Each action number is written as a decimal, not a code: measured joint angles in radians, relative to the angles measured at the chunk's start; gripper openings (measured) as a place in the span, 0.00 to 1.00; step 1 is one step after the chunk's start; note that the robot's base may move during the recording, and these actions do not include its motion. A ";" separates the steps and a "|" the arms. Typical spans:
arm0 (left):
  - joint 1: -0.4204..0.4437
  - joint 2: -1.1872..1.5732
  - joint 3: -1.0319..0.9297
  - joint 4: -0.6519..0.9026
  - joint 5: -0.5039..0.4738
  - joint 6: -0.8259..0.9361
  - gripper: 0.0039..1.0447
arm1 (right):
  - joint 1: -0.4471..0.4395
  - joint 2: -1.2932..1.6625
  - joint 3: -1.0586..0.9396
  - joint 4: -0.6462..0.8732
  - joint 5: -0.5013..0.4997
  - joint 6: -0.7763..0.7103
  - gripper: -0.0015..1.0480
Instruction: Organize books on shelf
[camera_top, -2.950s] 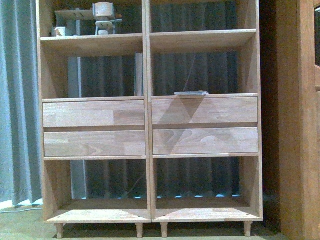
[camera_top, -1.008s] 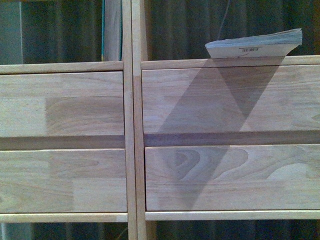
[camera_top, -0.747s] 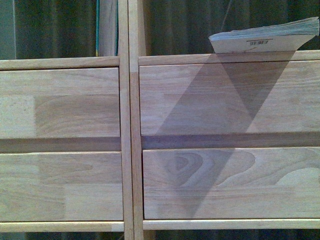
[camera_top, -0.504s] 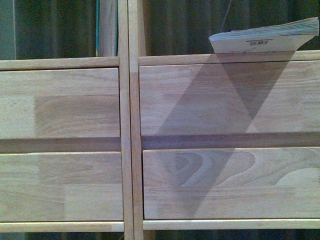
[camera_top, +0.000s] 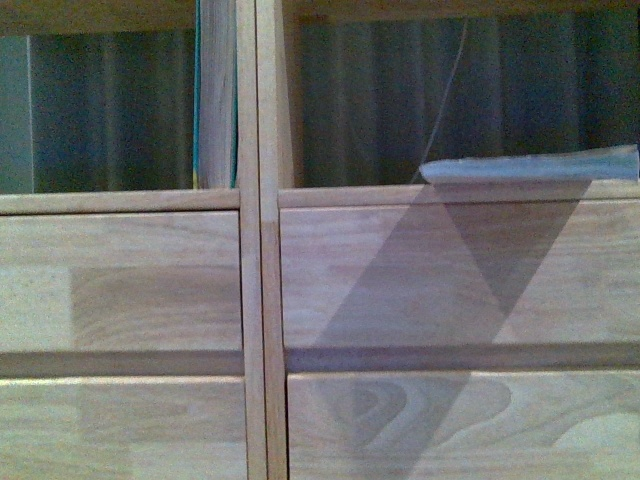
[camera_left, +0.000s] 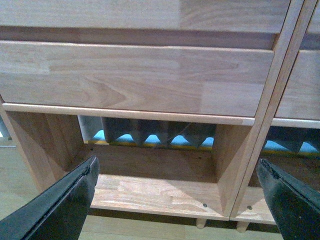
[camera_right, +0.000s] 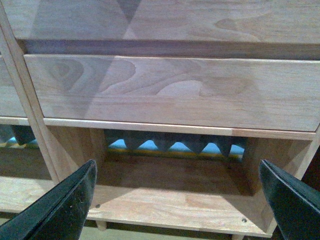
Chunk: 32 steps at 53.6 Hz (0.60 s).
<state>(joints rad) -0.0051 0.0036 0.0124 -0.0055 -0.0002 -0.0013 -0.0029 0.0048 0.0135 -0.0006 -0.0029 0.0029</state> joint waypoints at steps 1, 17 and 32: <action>0.000 0.000 0.000 0.000 0.000 0.000 0.93 | 0.000 0.000 0.000 0.000 0.000 0.000 0.93; 0.000 0.000 0.000 0.000 0.000 0.000 0.93 | 0.000 0.000 0.000 0.000 0.000 0.000 0.93; 0.000 0.000 0.000 0.000 0.000 0.000 0.93 | 0.000 0.000 0.000 0.000 -0.001 0.000 0.93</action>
<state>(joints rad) -0.0051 0.0036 0.0124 -0.0055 -0.0002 -0.0010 -0.0029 0.0048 0.0135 -0.0006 -0.0036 0.0029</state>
